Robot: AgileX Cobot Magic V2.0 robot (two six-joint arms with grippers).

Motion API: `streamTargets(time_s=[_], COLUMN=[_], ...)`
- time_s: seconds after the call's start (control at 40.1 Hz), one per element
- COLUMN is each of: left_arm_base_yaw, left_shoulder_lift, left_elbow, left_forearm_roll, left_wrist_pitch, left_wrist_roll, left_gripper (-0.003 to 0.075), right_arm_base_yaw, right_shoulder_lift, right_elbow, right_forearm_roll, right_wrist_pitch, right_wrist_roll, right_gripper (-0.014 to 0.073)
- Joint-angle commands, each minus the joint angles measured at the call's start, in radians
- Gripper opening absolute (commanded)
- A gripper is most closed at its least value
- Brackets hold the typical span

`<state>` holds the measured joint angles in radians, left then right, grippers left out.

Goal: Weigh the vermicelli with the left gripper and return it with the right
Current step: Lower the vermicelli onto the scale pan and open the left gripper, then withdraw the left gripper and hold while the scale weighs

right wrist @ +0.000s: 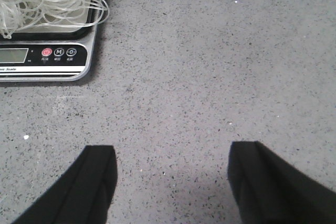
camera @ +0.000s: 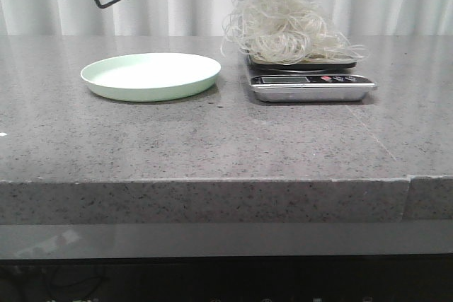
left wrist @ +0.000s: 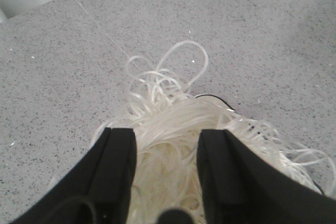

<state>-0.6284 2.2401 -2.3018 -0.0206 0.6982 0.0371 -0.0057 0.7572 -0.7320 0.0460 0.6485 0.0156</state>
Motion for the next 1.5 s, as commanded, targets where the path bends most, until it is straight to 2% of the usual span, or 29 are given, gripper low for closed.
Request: streamTargets(time_s=[0.0,0.225,0.349,0.549,0.748,0.973,1.247,1.472], left_arm_base_yaw=[-0.001,-0.001,-0.001,-0.001,-0.001,-0.001,-0.001,-0.001], left_shoulder_lift=[-0.114,-0.205,-0.267,-0.387,-0.517,-0.703,-1.011,-1.268], left_elbow=[-0.037,-0.037,-0.037,-0.037,0.013,0.247,0.691,1.005], left_forearm_roll=[-0.012,-0.012,-0.012,-0.012,-0.012,-0.001,0.003,0.003], left_wrist_pitch=[-0.050,-0.016,0.053,0.245,0.302,0.271,0.122,0.059], left_wrist_roll=[0.002,0.002,0.002,0.002,0.000,0.000,0.002,0.002], left_gripper=[0.0376,0.0376,0.0376,0.0376,0.0376,0.0376,0.0376,0.0376], right_arm_base_yaw=[-0.002,-0.002,-0.002,-0.002,-0.002,-0.002,-0.002,-0.002], right_shoulder_lift=[0.004,0.004,0.004,0.004,0.004,0.004,0.004,0.004], right_elbow=[-0.032,-0.032,-0.032,-0.032,-0.032,-0.032,-0.032,-0.032], right_forearm_roll=[0.000,0.000,0.000,0.000,0.000,0.000,0.000,0.000], right_wrist_pitch=[-0.051,-0.051,-0.051,-0.051,-0.051,-0.051,-0.051,-0.051], right_wrist_roll=[-0.008,-0.008,-0.008,-0.008,-0.008,-0.008,-0.008,-0.008], right_gripper=[0.0563,0.0563,0.0563,0.0563,0.0563,0.0563,0.0563,0.0563])
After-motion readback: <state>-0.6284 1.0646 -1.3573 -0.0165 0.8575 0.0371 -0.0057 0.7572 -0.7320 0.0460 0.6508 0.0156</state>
